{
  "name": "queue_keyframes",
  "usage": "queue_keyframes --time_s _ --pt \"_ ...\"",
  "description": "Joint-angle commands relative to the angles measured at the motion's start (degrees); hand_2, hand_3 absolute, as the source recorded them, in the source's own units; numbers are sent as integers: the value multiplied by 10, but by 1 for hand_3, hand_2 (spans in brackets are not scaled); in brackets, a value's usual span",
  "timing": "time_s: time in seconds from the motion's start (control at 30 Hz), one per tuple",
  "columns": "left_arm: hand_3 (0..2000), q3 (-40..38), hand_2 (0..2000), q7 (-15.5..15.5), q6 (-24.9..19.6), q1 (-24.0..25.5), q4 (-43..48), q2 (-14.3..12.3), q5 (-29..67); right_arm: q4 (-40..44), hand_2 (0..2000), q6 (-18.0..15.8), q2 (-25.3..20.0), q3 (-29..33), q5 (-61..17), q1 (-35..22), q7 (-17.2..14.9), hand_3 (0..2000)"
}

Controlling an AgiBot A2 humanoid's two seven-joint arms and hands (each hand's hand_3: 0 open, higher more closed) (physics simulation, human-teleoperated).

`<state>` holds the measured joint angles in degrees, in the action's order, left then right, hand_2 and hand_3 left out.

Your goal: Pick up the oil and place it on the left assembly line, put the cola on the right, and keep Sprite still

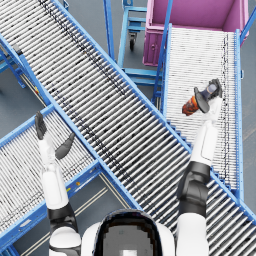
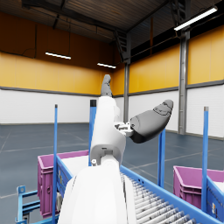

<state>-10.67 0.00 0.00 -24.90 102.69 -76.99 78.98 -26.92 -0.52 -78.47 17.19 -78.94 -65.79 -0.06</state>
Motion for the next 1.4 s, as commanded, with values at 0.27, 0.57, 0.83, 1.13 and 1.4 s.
queue_keyframes --time_s 0.27,0.57,0.83,1.13,1.4 --pt "0 4 0 0 0 -33 -3 7 0 -327 0 5 12 -76 0 41 1 0" --pt "0 25 0 0 0 -70 -15 9 0 -608 0 5 11 -147 0 258 1 0" --pt "0 33 0 0 0 -64 -14 5 0 -668 0 5 19 -197 -1 355 1 0" --pt "0 68 0 11 11 -25 -13 17 -42 -671 0 -6 30 -207 42 380 -11 0" --pt "0 130 0 30 30 19 -7 42 -113 -707 0 -25 56 -239 112 426 -30 0"
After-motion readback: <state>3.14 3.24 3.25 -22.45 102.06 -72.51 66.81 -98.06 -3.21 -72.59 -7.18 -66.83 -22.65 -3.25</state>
